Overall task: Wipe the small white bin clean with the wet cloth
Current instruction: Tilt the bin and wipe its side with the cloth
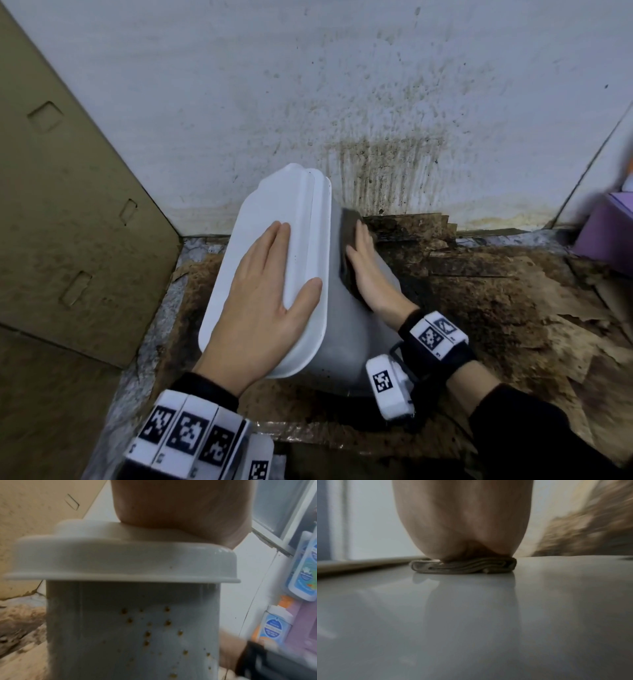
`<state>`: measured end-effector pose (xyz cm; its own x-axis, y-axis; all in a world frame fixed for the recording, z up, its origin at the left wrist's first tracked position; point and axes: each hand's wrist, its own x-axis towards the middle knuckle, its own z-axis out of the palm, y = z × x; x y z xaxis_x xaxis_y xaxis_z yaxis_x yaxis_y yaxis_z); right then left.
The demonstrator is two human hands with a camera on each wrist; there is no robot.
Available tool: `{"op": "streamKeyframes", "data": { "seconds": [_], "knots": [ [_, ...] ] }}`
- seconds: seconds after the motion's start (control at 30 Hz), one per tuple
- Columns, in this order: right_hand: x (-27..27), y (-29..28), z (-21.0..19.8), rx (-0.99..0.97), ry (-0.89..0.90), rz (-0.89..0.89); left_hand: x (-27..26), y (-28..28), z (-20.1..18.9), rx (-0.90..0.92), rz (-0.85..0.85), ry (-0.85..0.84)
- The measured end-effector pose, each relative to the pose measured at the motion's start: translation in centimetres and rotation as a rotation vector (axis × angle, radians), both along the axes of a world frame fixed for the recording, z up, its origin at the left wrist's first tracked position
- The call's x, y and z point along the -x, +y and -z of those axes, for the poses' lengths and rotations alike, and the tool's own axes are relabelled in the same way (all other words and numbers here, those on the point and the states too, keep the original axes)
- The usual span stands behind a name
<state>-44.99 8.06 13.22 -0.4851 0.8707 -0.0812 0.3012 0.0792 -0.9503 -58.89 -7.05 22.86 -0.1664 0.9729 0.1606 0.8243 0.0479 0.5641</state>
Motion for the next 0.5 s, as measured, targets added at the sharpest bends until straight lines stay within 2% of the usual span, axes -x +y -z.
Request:
{"op": "streamKeyframes", "data": {
  "seconds": [0.1,0.17,0.2,0.3,0.5],
  "knots": [
    [1.1,-0.5,-4.3,-0.141,0.064,-0.176,-0.2,0.1,0.0,0.006,0.010,0.009],
    [0.8,-0.3,-4.2,-0.260,0.026,-0.225,-0.2,0.1,0.0,0.008,0.010,0.002],
    [0.6,-0.1,-3.4,-0.276,0.021,-0.217,-0.1,0.1,0.0,0.009,0.009,0.001],
    [-0.2,0.2,0.2,-0.138,0.032,-0.109,0.3,0.1,0.2,-0.001,0.005,0.003],
    [-5.3,-2.4,9.0,0.091,-0.097,0.142,0.5,-0.1,0.2,0.006,0.005,-0.026]
  ]
}}
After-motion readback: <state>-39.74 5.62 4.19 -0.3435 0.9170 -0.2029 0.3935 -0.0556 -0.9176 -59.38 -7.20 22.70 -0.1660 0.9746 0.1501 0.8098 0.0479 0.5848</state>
